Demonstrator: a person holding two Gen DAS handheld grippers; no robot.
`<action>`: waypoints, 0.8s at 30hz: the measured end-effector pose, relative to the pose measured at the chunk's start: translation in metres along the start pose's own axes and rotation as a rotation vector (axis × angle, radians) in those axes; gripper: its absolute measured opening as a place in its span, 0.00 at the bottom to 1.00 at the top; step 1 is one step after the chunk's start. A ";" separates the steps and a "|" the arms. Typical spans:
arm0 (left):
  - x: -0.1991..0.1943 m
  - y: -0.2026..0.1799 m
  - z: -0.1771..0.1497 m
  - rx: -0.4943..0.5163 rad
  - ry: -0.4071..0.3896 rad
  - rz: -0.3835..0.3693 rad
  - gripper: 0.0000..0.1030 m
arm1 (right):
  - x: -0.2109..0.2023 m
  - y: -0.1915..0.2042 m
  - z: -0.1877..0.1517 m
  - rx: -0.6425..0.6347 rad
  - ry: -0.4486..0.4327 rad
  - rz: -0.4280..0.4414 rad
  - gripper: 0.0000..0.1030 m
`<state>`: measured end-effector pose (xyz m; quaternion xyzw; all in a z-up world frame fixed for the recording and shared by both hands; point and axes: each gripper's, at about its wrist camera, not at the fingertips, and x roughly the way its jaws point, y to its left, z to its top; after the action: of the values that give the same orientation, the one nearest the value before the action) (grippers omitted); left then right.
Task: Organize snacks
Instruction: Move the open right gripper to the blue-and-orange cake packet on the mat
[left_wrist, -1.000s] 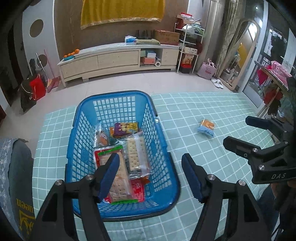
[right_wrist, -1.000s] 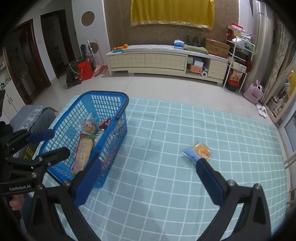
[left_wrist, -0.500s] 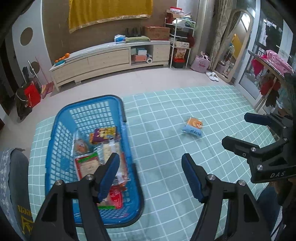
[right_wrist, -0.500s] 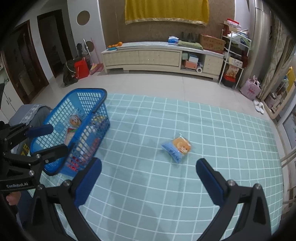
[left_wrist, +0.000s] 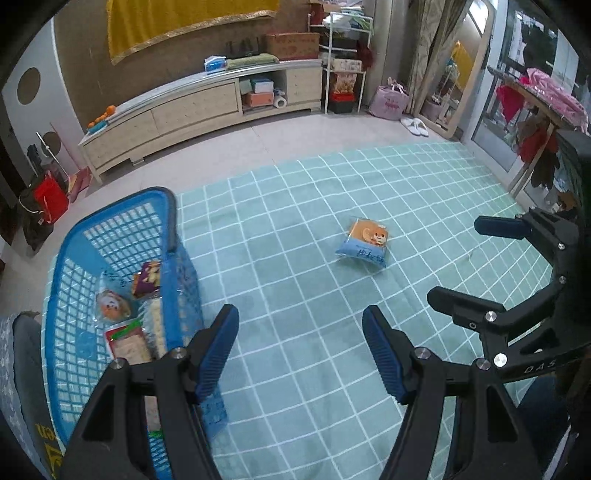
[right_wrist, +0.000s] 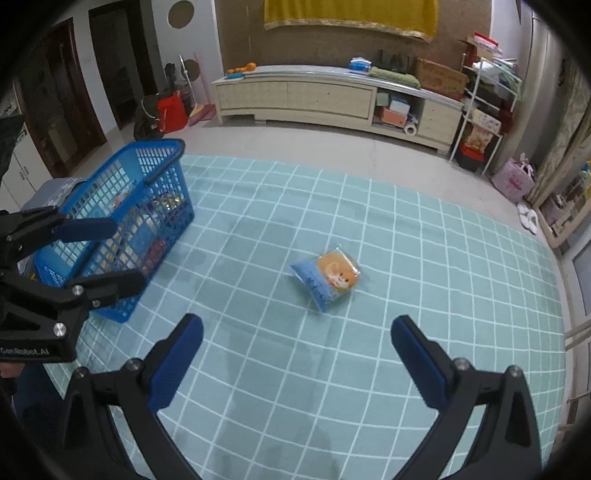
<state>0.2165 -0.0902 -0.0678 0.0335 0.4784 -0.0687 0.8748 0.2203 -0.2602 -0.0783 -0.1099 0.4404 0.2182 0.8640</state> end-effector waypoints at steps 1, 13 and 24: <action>0.004 -0.002 0.001 0.004 0.006 0.001 0.68 | 0.003 -0.003 0.000 -0.001 0.006 0.004 1.00; 0.065 -0.015 0.011 -0.001 0.076 0.010 0.69 | 0.057 -0.029 0.002 -0.102 0.051 0.046 1.00; 0.119 -0.012 0.015 -0.025 0.155 0.021 0.69 | 0.120 -0.040 0.018 -0.235 0.102 0.108 0.97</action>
<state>0.2906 -0.1145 -0.1601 0.0331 0.5452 -0.0509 0.8361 0.3141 -0.2545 -0.1646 -0.1974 0.4603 0.3087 0.8086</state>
